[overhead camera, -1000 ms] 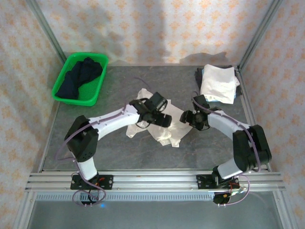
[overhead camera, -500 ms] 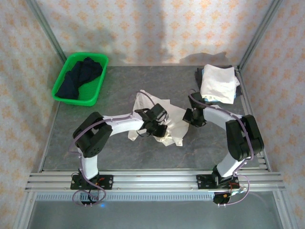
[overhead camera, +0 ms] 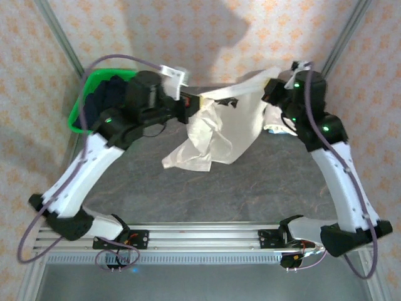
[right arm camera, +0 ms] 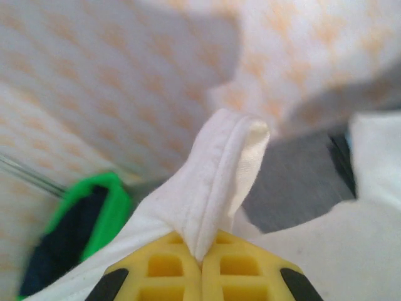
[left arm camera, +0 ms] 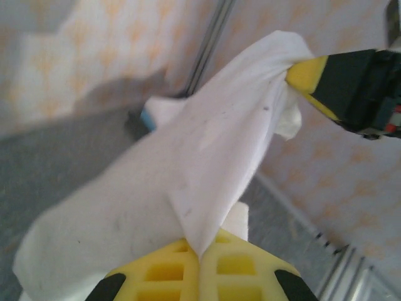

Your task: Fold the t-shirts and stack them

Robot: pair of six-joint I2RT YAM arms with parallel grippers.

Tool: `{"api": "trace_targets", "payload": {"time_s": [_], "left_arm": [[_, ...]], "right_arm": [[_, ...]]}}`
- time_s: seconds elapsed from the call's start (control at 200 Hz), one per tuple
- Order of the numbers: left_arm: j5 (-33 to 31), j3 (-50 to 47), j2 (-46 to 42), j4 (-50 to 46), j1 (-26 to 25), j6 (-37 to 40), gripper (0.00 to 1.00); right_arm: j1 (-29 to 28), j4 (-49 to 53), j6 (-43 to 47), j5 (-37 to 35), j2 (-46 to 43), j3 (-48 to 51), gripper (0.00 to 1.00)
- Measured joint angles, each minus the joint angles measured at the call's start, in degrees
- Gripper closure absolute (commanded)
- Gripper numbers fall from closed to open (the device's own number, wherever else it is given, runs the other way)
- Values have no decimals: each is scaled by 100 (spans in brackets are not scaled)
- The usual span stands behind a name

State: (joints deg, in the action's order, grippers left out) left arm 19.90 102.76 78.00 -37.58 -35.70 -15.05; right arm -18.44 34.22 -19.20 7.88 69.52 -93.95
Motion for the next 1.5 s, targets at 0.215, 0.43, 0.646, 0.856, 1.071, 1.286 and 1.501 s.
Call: {"api": "trace_targets", "payload": {"time_s": [0.215, 0.43, 0.646, 0.856, 1.071, 1.286, 1.501], "left_arm": [[199, -1012, -538, 109, 1172, -387, 100], [55, -2804, 190, 321, 2999, -730, 96], [-549, -3858, 658, -133, 3989, -949, 32], [-866, -4577, -251, -212, 3154, -1204, 30], [-1178, -5840, -870, -284, 2315, -1788, 26], [-1298, -6708, -964, -243, 1331, -2096, 18], [-1292, -6894, -380, 98, 1106, -2223, 19]], "right_arm": [[-144, -214, 105, 772, 975, -1187, 100], [-494, 531, 216, 1290, 5331, -4557, 52], [-623, 2776, 535, 627, 7440, -6153, 31], [-1545, 1963, 837, -114, 4487, -1386, 22], [-2111, 334, 745, 181, 1974, 1497, 34], [-3018, -363, 586, 433, 2942, 2498, 45], [-2898, -435, 396, -334, 3762, 2435, 43]]}}
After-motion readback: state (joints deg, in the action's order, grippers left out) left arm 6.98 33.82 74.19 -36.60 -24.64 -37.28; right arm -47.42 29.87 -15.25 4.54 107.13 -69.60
